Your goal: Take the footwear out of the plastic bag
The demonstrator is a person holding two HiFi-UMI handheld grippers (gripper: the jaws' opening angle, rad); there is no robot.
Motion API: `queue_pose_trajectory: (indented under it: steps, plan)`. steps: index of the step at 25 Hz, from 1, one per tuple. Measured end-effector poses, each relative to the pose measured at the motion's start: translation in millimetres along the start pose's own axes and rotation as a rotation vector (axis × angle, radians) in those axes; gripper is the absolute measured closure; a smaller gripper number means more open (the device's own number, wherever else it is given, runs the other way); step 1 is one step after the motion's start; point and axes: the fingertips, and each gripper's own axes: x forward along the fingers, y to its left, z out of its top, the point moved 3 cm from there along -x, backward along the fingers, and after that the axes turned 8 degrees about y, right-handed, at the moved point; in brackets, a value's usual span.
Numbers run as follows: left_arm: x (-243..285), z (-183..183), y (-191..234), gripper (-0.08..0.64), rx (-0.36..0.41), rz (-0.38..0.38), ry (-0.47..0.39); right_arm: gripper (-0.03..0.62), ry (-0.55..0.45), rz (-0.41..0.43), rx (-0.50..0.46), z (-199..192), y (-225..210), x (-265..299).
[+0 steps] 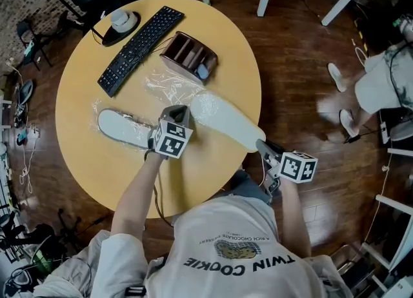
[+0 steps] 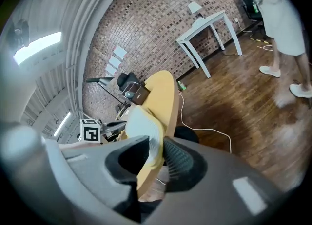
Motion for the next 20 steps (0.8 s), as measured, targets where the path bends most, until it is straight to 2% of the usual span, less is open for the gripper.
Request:
queue_pose_trajectory:
  steps: [13,20]
  plan:
    - [4,0,-3,0.558,0.003,0.027,0.04,0.525,-0.027,0.128,0.05,1,-9,-33]
    - [4,1,-2,0.558,-0.013,0.046,0.05,0.534,-0.069,0.243,0.104,3,-23,-59]
